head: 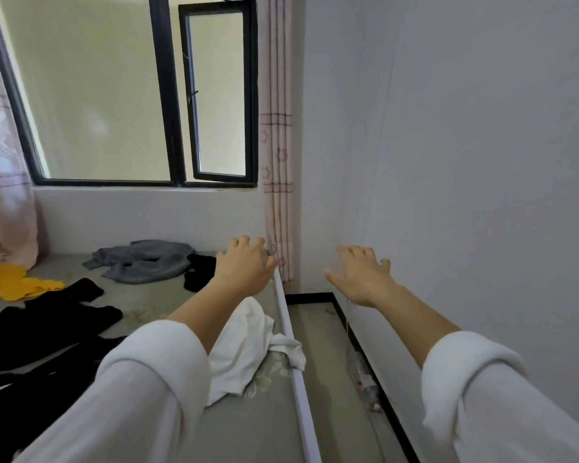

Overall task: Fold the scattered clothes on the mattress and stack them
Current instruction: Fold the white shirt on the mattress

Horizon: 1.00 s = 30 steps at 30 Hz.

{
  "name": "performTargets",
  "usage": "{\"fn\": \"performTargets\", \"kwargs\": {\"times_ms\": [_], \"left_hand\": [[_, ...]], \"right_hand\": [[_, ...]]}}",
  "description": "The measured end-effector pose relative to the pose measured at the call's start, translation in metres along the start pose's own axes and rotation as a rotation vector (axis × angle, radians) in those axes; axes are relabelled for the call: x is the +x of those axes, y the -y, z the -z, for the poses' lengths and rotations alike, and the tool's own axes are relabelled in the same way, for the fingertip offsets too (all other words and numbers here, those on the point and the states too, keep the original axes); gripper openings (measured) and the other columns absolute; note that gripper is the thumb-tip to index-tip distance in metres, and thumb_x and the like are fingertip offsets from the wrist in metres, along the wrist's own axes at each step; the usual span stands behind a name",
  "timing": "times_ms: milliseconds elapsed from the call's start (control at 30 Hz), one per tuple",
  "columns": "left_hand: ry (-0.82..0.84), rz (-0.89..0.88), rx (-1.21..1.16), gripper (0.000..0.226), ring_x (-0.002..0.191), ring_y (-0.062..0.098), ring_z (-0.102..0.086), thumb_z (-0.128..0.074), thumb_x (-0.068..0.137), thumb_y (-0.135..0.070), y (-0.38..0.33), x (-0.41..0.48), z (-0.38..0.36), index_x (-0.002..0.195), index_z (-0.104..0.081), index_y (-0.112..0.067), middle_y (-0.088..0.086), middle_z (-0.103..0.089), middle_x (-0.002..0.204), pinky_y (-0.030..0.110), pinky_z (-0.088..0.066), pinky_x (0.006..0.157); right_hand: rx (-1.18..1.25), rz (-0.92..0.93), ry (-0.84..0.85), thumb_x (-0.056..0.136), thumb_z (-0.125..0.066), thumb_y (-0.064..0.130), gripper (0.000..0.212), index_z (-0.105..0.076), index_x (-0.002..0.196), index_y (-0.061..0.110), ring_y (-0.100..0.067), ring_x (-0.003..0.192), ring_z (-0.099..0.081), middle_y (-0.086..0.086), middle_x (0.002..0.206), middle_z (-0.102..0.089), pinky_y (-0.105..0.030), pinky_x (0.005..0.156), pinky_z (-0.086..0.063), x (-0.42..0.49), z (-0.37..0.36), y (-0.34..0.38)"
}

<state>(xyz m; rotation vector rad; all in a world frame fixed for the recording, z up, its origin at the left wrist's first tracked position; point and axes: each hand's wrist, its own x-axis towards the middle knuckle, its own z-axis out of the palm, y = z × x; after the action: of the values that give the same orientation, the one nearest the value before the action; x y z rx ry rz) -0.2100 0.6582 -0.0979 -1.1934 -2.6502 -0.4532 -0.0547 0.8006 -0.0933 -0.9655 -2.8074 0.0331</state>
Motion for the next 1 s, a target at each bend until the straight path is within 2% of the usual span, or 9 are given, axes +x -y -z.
{"fn": "performTargets", "kwargs": {"times_ms": [267,433,533,800,1000], "left_hand": [[0.1,0.11,-0.078,0.046,0.123,0.03,-0.036,-0.036,0.095,-0.038,0.022,0.089,-0.091,0.136,-0.039,-0.017,0.01,-0.043,0.137,0.044,-0.037,0.092],[0.196,0.289,-0.103,0.05,0.13,0.031,-0.033,-0.037,0.097,-0.039,0.064,0.117,-0.163,0.14,-0.036,-0.015,0.011,-0.04,0.141,0.046,-0.034,0.101],[0.236,0.402,-0.139,0.049,0.129,0.031,-0.034,-0.037,0.097,-0.037,0.082,0.132,-0.221,0.141,-0.035,-0.016,0.011,-0.041,0.141,0.045,-0.035,0.101],[0.428,0.919,-0.246,0.049,0.126,0.031,-0.037,-0.037,0.096,-0.041,0.095,0.169,-0.4,0.14,-0.035,-0.017,0.011,-0.04,0.14,0.043,-0.038,0.1],[0.413,1.245,-0.444,0.053,0.131,0.031,-0.03,-0.04,0.097,-0.035,0.091,0.179,-0.483,0.145,-0.03,-0.015,0.011,-0.033,0.146,0.041,-0.032,0.104]], "right_hand": [[0.049,0.018,0.137,0.098,-0.034,0.049,0.057,-0.03,0.143,0.015,-0.027,0.134,-0.028,-0.008,0.147,-0.034,-0.051,0.105,-0.027,0.117,-0.078,-0.021],[0.059,0.109,0.255,0.098,-0.036,0.048,0.059,-0.025,0.147,0.017,-0.027,0.137,-0.025,-0.007,0.15,-0.03,-0.051,0.107,-0.025,0.183,-0.148,-0.017],[0.075,0.18,0.353,0.098,-0.036,0.046,0.058,-0.025,0.147,0.017,-0.026,0.137,-0.024,-0.006,0.151,-0.028,-0.05,0.107,-0.024,0.225,-0.204,-0.017],[0.089,0.447,0.671,0.097,-0.039,0.042,0.053,-0.033,0.141,0.014,-0.026,0.131,-0.03,-0.006,0.144,-0.037,-0.049,0.106,-0.031,0.349,-0.368,-0.034],[0.001,0.586,0.769,0.097,-0.039,0.041,0.053,-0.03,0.144,0.018,-0.022,0.132,-0.031,-0.002,0.143,-0.038,-0.044,0.107,-0.031,0.413,-0.441,-0.056]]}}
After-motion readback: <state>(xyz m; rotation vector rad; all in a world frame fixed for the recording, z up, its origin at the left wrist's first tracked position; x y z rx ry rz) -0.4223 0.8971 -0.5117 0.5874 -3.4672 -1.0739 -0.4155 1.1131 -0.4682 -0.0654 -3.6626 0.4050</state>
